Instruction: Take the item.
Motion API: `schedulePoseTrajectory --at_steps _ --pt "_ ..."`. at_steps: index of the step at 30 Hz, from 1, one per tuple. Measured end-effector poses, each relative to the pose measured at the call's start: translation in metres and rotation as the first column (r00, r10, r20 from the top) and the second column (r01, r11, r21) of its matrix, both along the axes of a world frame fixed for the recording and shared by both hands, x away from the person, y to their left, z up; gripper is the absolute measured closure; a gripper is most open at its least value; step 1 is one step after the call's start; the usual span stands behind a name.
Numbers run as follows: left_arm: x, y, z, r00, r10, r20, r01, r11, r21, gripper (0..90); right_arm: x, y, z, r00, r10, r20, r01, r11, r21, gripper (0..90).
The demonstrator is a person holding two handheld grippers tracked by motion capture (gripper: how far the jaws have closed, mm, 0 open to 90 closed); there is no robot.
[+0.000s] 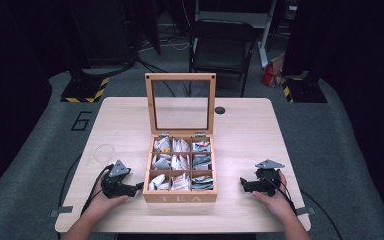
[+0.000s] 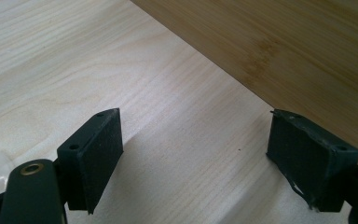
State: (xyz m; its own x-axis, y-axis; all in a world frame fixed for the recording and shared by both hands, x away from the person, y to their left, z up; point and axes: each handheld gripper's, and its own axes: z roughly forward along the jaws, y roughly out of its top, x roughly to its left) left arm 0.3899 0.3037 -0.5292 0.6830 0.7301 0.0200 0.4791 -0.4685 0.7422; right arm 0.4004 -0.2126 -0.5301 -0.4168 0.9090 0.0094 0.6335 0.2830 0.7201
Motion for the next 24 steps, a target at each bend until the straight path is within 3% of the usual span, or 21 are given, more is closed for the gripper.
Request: schedulePoseTrajectory --at_steps 24 --pt "-0.0022 0.0002 -0.0001 0.9999 0.015 0.001 -0.015 0.9999 -0.001 18.4 0.0014 -0.0006 0.0004 0.9996 0.028 -0.005 -0.028 0.9996 -0.008 0.0"
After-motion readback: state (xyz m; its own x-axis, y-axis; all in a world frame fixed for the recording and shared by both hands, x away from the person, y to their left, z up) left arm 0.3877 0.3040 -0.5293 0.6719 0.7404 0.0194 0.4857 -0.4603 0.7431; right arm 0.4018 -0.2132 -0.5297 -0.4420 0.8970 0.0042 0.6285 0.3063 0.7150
